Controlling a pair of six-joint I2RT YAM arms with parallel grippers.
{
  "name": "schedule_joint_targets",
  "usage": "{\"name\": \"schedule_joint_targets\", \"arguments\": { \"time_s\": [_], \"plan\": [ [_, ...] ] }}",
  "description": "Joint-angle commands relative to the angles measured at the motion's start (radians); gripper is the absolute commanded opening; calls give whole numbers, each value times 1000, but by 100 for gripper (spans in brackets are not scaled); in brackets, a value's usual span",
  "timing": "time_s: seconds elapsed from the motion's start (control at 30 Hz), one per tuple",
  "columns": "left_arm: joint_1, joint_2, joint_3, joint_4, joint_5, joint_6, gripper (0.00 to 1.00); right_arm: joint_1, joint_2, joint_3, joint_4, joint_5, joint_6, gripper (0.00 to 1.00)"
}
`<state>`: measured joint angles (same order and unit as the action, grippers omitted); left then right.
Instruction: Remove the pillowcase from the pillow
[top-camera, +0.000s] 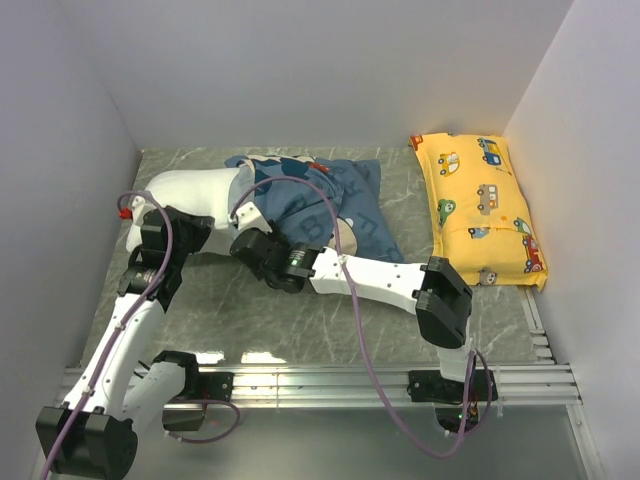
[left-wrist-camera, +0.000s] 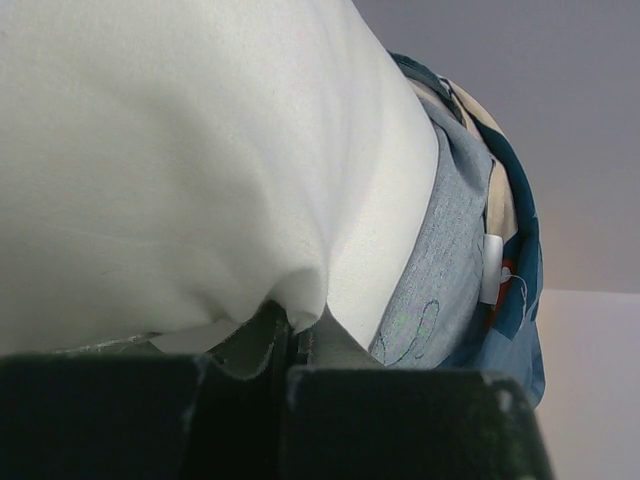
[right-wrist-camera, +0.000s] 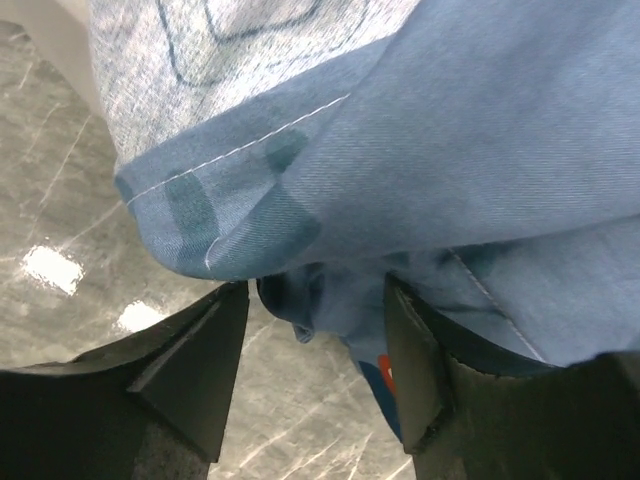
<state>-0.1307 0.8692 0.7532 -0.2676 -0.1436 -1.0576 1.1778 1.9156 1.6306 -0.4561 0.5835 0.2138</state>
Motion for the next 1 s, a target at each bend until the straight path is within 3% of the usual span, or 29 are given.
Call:
{"name": "schedule_joint_targets", "arguments": {
  "time_s": [0.0,0.03,0.07,0.17,0.27,0.37,0.5,0.57,0.8,0.97],
  "plan": [
    [-1,-3,74,122,16,11,0,-26,8,17,10,1,47,50],
    [-1,7,75,120,13,15,0,-35,-6,8,10,-5,55,41],
    [6,13,84,116,10,21,0,-58,-16,-20,8,-7,61,21],
    [41,34,100,111,19,37,0,-113,-78,-93,-10,1,107,0],
    [127,62,103,126,93,48,0,-188,-200,-231,5,3,142,0],
    [311,96,83,143,203,56,0,-275,-360,-413,42,-34,171,0],
    [515,142,38,183,337,41,0,-511,-533,-584,80,-129,187,0],
    [584,174,29,199,390,31,0,-562,-595,-613,71,-168,182,0],
    [600,241,110,133,404,83,0,-604,-684,-540,13,-214,167,0],
    [580,148,260,10,342,197,0,-604,-760,-382,-65,-275,151,0]
  ]
}}
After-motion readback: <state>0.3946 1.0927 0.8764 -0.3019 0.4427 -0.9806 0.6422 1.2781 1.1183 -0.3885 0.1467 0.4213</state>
